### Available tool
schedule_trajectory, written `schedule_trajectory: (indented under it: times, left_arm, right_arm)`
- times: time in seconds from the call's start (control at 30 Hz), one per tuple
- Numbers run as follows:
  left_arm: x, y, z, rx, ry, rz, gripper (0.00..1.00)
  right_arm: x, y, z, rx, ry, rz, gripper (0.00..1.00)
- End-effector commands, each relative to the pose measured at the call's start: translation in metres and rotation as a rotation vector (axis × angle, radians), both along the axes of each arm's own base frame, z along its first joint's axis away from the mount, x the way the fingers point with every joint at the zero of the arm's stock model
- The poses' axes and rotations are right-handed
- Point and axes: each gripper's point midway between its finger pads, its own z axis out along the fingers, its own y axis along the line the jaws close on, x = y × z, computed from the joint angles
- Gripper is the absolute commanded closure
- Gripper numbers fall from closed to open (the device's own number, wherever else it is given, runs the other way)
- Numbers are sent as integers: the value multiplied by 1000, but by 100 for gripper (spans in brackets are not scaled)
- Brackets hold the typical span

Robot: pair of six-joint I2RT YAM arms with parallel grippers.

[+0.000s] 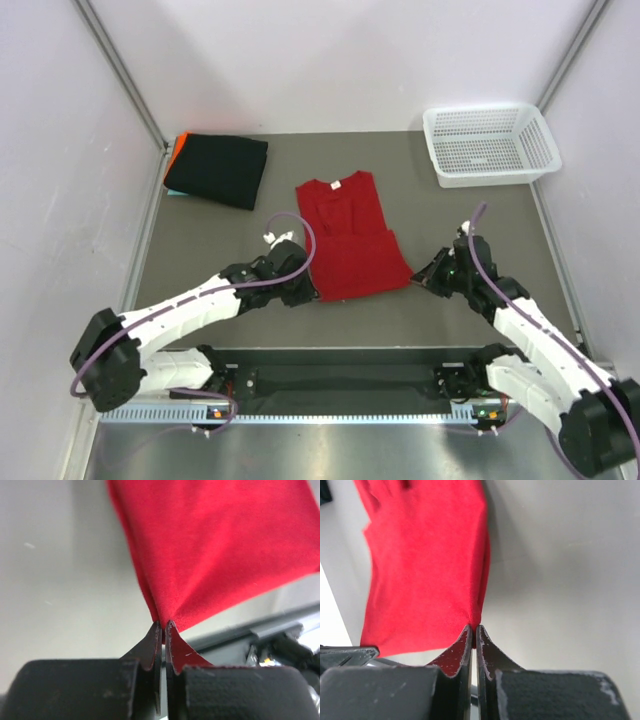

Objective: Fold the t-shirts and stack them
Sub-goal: Fold the tshirt

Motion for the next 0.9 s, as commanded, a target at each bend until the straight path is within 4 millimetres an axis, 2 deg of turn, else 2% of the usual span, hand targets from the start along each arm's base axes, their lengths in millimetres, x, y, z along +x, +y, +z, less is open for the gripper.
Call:
schedule_trajectory:
  times: [0.0, 0.1, 0.17, 0.37, 0.4, 0.47, 0.5, 0.53, 0.57, 0.6, 0.63, 0.67, 0.7, 0.73, 0.77, 0.8, 0.83, 0.87]
  left_arm:
    - [-10, -3, 18, -2, -8, 26, 100]
    - [-10, -8, 25, 2, -17, 17, 100]
    - [-3, -10, 36, 8, -45, 22, 100]
    - [31, -11, 56, 48, -118, 49, 100]
    - [42, -7, 58, 46, -120, 56, 100]
    - [60, -8, 61, 31, -116, 63, 100]
    - [73, -2, 62, 18, -107, 67, 100]
    - [86, -5, 66, 10, -113, 70, 100]
    - [95, -2, 67, 17, -122, 62, 100]
    - [108, 5, 68, 18, -118, 83, 100]
    - [124, 4, 72, 19, -126, 92, 100]
    - [134, 8, 73, 26, -128, 104, 100]
    - [146, 13, 67, 26, -106, 106, 100]
    - [160, 11, 78, 8, -129, 108, 100]
    - [170, 14, 79, 13, -139, 108, 100]
    - [189, 18, 78, 9, -138, 125, 100]
    - [198, 18, 78, -3, -138, 121, 100]
    - [209, 19, 78, -9, -147, 117, 100]
  right_arm:
    - [-9, -12, 19, -59, -42, -1, 100]
    - [-9, -12, 35, -50, -89, 1, 100]
    - [-5, -12, 39, -55, -99, 3, 100]
    - [32, 3, 62, -69, -177, 55, 100]
    - [43, 6, 78, -75, -214, 65, 100]
    - [61, 12, 79, -96, -214, 85, 100]
    - [74, 16, 97, -97, -259, 99, 100]
    - [85, 20, 93, -107, -244, 109, 100]
    - [93, 24, 97, -108, -255, 123, 100]
    - [106, 30, 115, -105, -298, 143, 100]
    - [118, 33, 106, -119, -271, 152, 100]
    - [126, 35, 107, -122, -268, 158, 100]
    - [140, 39, 124, -112, -306, 173, 100]
    - [154, 41, 112, -117, -277, 178, 100]
    - [163, 42, 111, -117, -272, 183, 100]
    - [177, 47, 125, -100, -304, 197, 100]
    - [189, 51, 107, -98, -262, 212, 100]
    - [199, 53, 105, -91, -258, 215, 100]
